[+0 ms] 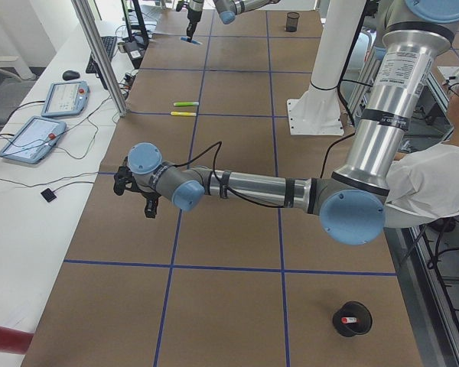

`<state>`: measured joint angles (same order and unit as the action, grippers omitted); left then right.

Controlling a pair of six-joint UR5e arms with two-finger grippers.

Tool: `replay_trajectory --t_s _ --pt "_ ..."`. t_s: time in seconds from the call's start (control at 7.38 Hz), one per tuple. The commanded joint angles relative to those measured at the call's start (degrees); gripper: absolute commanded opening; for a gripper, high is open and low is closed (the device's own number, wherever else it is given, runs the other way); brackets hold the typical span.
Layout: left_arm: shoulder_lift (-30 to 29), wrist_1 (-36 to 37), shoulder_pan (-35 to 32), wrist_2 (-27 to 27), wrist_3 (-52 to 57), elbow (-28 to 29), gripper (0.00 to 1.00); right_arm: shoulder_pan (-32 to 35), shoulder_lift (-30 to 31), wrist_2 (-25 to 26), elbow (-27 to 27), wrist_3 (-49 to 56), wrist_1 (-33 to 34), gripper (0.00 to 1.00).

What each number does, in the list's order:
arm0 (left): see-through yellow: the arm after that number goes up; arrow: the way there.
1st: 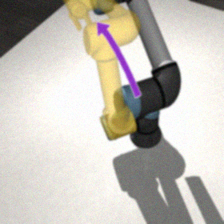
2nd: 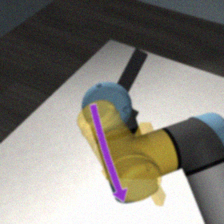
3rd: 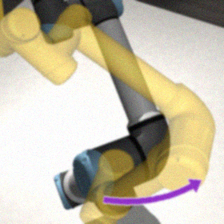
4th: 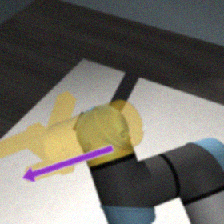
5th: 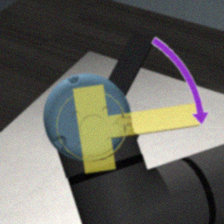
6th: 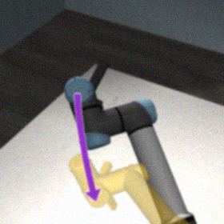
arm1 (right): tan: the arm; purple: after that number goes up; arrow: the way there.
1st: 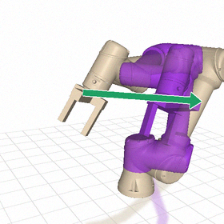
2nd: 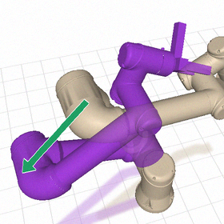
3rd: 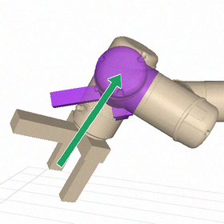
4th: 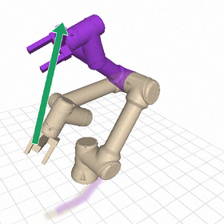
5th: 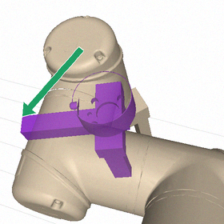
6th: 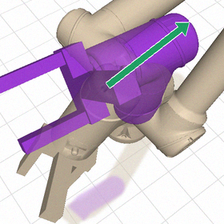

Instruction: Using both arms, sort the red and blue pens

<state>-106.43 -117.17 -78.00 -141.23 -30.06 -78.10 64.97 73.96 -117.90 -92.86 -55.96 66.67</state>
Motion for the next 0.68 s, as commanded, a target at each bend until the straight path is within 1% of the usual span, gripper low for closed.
replay_trajectory --t_s 0.0,0.14,0.27,0.41,0.54 --pt "-3.07 2.72 5.38 -0.19 -1.4 1.19 0.92 5.23 17.89 -0.23 -11.09 0.07 -8.33 0.0" --pt "-3.52 3.69 5.92 -0.19 -2.1 1.11 0.92 6.9 26.24 -0.49 -10.77 -0.2 -18.67 0.0" --pt "-3.53 3.79 5.93 -0.19 -2.28 0.85 0.92 8.84 33.19 -1.01 -10.59 -0.29 -27.99 0.0" --pt "-3.53 3.7 5.93 -0.19 -2.37 0.76 0.92 12.6 37.79 -3.45 -10.59 -0.11 -33.04 0.0" --pt "-3.61 3.62 5.93 -0.19 -3.15 0.59 0.92 18.12 42.27 -7.05 -10.41 0.59 -38.58 0.0"
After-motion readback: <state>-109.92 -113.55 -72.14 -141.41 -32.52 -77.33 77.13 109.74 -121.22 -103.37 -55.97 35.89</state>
